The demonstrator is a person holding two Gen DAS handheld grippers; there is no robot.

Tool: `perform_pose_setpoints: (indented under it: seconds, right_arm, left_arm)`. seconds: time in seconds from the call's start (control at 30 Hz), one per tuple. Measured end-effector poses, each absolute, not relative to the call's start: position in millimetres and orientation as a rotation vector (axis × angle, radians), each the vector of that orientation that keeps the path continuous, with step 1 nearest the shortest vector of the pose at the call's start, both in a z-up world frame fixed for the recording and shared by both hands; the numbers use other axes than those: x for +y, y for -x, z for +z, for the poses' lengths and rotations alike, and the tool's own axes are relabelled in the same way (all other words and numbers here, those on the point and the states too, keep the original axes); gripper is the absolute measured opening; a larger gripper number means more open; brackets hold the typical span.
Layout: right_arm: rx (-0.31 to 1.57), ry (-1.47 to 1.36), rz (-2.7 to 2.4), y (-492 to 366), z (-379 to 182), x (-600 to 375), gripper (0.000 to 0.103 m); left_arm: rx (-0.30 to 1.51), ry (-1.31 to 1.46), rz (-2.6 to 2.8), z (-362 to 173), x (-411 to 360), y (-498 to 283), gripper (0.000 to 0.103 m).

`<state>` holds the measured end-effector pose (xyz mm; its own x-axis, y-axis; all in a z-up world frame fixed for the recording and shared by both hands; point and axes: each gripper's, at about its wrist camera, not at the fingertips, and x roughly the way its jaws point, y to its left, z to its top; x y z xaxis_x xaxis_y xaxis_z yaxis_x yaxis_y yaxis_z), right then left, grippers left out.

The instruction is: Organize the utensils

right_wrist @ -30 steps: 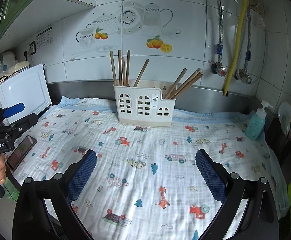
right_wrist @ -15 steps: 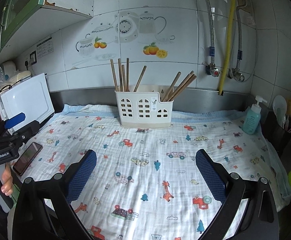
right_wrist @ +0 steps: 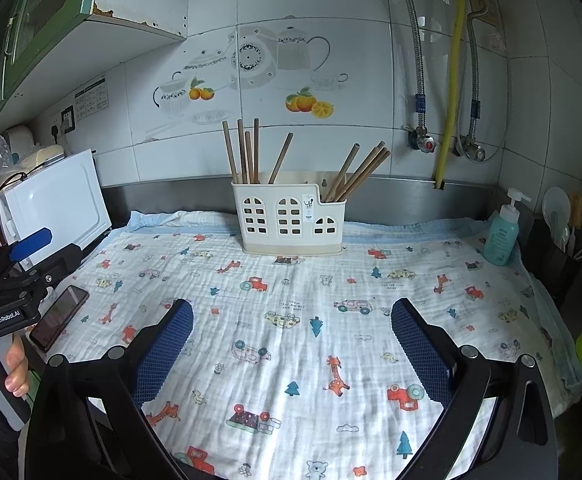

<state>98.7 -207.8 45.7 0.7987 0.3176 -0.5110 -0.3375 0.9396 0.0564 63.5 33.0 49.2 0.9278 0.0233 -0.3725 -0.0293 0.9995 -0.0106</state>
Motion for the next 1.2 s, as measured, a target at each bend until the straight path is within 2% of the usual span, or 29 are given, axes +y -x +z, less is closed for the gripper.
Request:
perform_pose_setpoints:
  seconds: [1.2]
  right_arm:
    - [0.554,0.037,0.369,-101.6,41.6,-203.6,0.096]
  left_arm:
    - [0.420,0.040,0.014,38.1,30.9,-70.5,0.097]
